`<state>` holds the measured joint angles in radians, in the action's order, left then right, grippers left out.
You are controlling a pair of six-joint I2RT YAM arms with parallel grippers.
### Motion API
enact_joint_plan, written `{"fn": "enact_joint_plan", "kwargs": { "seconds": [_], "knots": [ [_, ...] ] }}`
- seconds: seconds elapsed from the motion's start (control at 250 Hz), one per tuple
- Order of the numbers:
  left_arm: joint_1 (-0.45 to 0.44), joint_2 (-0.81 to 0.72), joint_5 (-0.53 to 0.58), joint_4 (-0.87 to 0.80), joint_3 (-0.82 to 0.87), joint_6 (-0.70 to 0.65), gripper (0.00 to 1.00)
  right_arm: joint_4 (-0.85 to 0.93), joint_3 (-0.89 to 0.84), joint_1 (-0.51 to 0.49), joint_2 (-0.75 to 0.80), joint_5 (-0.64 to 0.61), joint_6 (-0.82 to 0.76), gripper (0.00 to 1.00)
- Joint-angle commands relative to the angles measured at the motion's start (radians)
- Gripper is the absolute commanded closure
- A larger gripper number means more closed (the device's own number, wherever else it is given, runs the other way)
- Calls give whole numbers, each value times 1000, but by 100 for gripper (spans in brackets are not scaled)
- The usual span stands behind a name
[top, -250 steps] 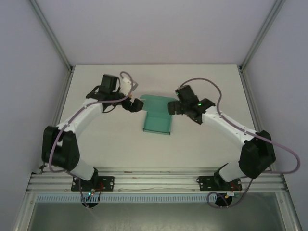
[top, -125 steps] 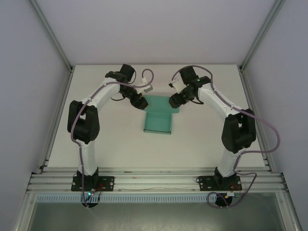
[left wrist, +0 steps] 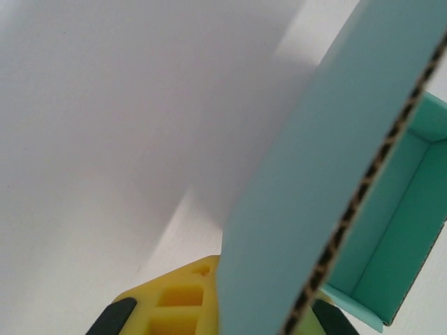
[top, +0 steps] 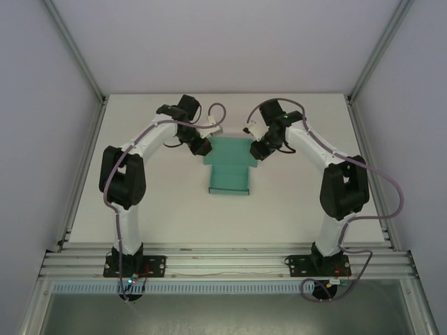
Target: Assemble paper box
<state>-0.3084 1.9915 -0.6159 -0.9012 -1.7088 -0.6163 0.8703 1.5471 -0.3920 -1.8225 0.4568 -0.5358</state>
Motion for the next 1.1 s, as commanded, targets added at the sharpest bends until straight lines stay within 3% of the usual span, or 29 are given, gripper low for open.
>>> {"fn": "enact_joint_plan", "kwargs": {
  "seconds": [0.0, 0.128, 0.252, 0.348, 0.416, 0.592, 0.688, 0.851, 1.095],
  "knots": [
    [-18, -56, 142, 68, 34, 113, 100, -30, -21, 2, 39, -36, 45, 92],
    [-34, -112, 252, 197, 106, 280, 100, -122, -50, -6, 95, -64, 206, 98],
    [-49, -147, 293, 291, 132, 537, 100, -268, -111, -41, 144, -97, 463, 100],
    [-55, -163, 302, 362, 156, 745, 100, -379, -156, -109, 169, -196, 600, 100],
    [-71, -174, 292, 427, 190, 818, 100, -436, -165, -143, 165, -261, 698, 100],
    [-141, -154, 426, 484, 222, 937, 100, -551, -158, -183, 111, -402, 942, 100],
    [-154, -132, 449, 512, 231, 1039, 100, -563, -131, -214, 58, -464, 993, 100],
    [-173, -130, 535, 576, 258, 1154, 100, -579, -107, -254, -18, -467, 979, 100],
    [-175, -93, 485, 668, 290, 1248, 100, -645, -159, -259, -33, -482, 941, 100]
  ]
}}
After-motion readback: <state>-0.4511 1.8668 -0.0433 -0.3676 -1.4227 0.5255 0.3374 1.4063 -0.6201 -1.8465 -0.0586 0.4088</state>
